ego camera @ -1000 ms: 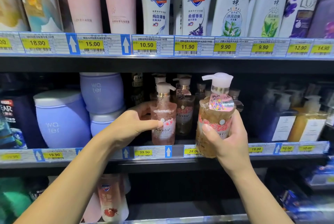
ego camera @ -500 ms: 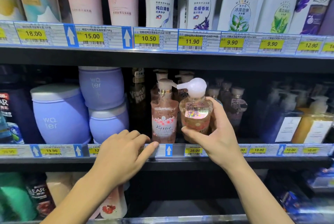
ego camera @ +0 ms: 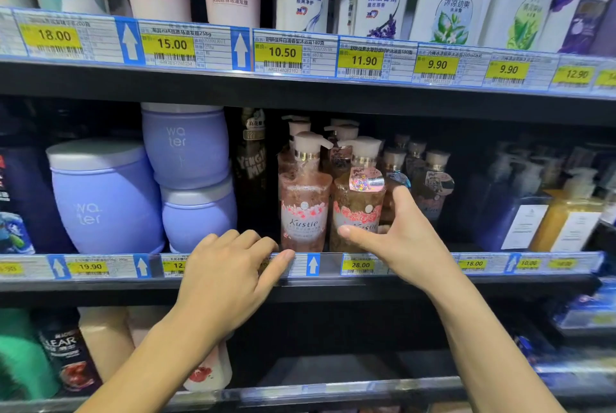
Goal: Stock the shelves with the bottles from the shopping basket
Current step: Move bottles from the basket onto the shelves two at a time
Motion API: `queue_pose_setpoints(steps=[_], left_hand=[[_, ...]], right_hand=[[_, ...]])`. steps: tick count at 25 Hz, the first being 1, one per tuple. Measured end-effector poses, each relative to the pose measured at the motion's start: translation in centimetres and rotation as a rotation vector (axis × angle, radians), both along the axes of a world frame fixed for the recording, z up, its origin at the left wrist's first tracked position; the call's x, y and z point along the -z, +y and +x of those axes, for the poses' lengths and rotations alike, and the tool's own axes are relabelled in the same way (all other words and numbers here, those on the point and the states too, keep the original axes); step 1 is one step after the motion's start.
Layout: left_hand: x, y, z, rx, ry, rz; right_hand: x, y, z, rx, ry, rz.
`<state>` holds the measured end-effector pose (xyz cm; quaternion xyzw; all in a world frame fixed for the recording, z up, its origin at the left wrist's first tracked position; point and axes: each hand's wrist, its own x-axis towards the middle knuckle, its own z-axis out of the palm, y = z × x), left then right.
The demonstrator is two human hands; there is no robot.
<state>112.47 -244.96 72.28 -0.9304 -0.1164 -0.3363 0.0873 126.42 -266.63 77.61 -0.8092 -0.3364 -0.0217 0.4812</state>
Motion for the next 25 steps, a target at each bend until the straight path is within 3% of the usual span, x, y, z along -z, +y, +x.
queue_pose_setpoints(steps=[13, 20, 25], left_hand=[[-0.7, -0.5, -0.4, -0.020, 0.079, -0.024], [-0.9, -1.3, -0.7, -0.047, 0.144, -0.056], [0.4, -5.3, -2.4, -0.081, 0.163, -0.050]], right_hand=[[-0.6, -0.2, -2.6, 0.154, -0.075, -0.159], [1.4, -3.4, -6.3, 0.404, -0.432, -0.714], [3.9, -8.1, -8.4, 0.445, -0.496, -0.863]])
